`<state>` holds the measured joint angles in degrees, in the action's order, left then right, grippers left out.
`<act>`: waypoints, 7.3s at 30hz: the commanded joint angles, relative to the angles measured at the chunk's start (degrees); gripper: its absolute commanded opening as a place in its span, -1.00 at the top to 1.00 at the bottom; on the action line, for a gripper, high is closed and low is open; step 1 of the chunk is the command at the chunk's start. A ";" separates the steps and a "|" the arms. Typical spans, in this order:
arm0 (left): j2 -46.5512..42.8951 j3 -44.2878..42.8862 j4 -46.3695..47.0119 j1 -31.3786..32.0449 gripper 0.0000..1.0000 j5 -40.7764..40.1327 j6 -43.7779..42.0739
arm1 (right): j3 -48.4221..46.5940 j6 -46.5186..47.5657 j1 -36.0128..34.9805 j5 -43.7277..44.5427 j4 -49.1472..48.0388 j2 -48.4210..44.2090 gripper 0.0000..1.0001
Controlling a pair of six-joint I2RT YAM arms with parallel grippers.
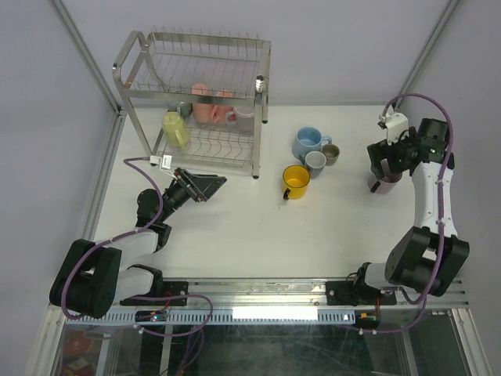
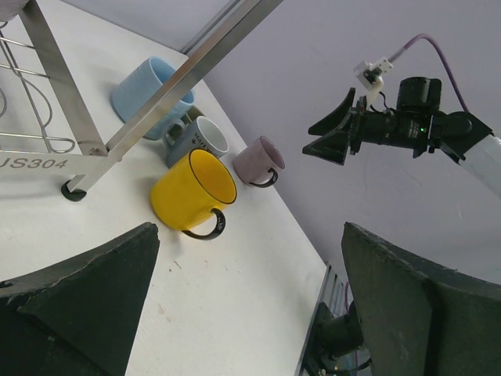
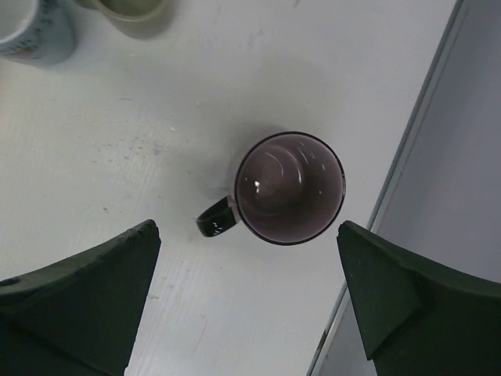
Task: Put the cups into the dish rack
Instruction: Turn the cup upside down in the dish rack, then pick up the cup at the center of the board, then turn the cup upside down in the dish rack.
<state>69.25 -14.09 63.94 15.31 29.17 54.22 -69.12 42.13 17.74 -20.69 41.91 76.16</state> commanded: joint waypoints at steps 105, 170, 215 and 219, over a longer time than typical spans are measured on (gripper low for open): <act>18.54 -19.07 25.88 35.30 -0.86 -24.19 19.71 | 8.65 -64.62 -20.82 -46.63 -75.20 -2.13 1.00; 31.31 -33.91 26.67 43.14 1.00 -30.20 18.27 | 24.27 -72.70 -22.43 -45.63 -103.65 -5.61 0.64; -9.79 -13.09 -31.49 21.26 1.00 -32.25 -22.99 | 20.87 -35.24 -17.35 -56.69 -55.55 -10.60 -0.57; -9.01 -14.85 -35.28 18.09 1.00 -31.12 -24.27 | 21.13 -34.77 -17.12 -56.58 -55.27 -10.61 -0.57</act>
<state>62.43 -23.55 29.06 35.92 -2.90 34.33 -48.12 3.66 0.12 -76.38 -13.06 67.24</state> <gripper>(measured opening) 0.138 0.786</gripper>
